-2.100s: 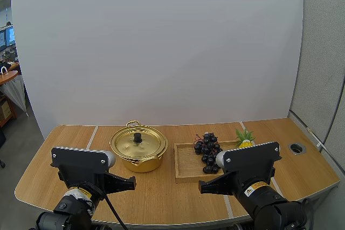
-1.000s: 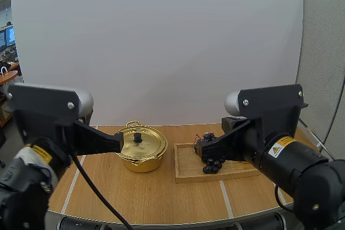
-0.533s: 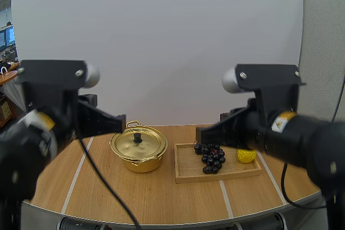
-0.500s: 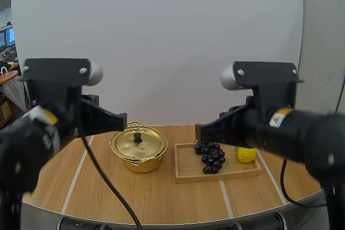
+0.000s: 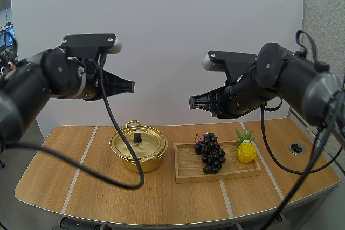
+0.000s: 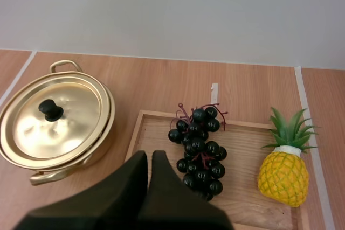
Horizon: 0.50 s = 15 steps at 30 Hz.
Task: Open the pot, put the grape inside, and close it
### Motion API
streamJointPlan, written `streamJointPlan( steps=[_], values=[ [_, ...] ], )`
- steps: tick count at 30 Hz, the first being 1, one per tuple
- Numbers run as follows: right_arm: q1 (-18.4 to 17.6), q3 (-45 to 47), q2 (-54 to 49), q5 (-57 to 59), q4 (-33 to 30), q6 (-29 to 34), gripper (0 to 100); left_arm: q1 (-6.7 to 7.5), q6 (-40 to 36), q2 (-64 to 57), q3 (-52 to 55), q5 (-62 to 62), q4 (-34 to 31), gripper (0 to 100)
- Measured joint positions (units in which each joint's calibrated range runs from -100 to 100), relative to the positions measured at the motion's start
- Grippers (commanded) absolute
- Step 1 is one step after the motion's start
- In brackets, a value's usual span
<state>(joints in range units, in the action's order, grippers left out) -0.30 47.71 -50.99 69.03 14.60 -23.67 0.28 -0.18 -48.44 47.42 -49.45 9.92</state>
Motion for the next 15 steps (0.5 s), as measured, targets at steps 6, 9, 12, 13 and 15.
streamJointPlan(
  steps=[6, 9, 12, 13, 15],
  values=[
    [0.0, 0.0, 1.7, 0.0, -0.3, 0.1, 69, 0.00, 0.1, 2.8, 0.0, -0.2, 0.0, 36],
    [0.0, 0.0, 1.7, 0.0, -0.3, 0.1, 96, 0.00, 0.1, 3.0, 0.0, -0.2, 0.0, 87],
    [0.0, 0.0, 1.7, 0.0, -0.3, 0.1, 100, 0.00, 0.2, 3.0, 0.0, -0.2, 0.0, 100],
    [0.0, 0.0, 1.7, 0.0, -0.3, 0.1, 100, 0.00, 0.2, 3.0, 0.0, -0.2, 0.0, 100],
    [0.0, 0.0, 1.7, 0.0, -0.3, 0.1, 100, 0.00, 1.6, 3.0, -0.1, -0.2, 0.1, 100]
  ],
)
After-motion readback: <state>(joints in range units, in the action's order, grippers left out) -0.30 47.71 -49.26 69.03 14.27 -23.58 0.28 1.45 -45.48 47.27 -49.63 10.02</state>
